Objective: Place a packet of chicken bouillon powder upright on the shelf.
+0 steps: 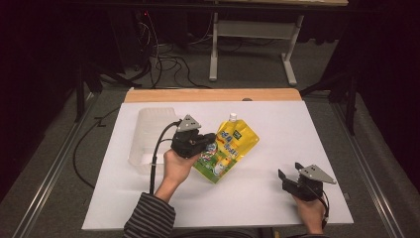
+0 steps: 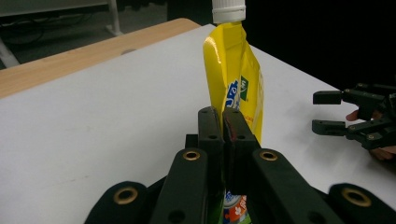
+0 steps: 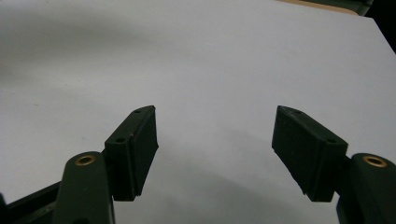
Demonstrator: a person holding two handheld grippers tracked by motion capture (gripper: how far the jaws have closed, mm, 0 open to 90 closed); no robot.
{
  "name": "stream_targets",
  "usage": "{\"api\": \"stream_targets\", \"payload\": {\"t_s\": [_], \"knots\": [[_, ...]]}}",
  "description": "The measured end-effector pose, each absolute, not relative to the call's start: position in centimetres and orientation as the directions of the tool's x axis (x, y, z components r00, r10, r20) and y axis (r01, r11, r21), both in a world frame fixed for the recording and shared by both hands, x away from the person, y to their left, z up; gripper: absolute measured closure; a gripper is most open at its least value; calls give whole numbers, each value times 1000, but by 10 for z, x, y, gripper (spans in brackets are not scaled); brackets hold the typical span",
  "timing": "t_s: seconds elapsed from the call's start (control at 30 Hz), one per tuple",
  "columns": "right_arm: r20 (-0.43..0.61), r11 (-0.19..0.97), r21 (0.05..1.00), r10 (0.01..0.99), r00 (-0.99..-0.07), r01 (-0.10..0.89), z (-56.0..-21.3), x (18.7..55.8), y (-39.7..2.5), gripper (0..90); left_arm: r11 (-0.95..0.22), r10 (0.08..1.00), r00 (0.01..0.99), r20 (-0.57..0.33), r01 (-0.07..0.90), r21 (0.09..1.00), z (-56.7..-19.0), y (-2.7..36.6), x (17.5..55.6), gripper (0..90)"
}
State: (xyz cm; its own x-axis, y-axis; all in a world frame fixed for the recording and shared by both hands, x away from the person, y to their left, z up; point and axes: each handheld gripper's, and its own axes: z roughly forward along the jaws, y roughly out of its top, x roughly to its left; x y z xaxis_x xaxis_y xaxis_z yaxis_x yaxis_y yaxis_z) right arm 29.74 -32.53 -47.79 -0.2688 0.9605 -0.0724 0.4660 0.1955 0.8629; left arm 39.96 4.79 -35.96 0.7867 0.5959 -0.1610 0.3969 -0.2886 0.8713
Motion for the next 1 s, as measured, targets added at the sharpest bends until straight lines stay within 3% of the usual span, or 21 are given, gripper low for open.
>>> {"api": "stream_targets", "payload": {"t_s": [1.0], "knots": [[-77,201,863,959,-273,463,-478,297,-326,316,-192,685,714,-144,368,910,-331,116,389,869]]}}
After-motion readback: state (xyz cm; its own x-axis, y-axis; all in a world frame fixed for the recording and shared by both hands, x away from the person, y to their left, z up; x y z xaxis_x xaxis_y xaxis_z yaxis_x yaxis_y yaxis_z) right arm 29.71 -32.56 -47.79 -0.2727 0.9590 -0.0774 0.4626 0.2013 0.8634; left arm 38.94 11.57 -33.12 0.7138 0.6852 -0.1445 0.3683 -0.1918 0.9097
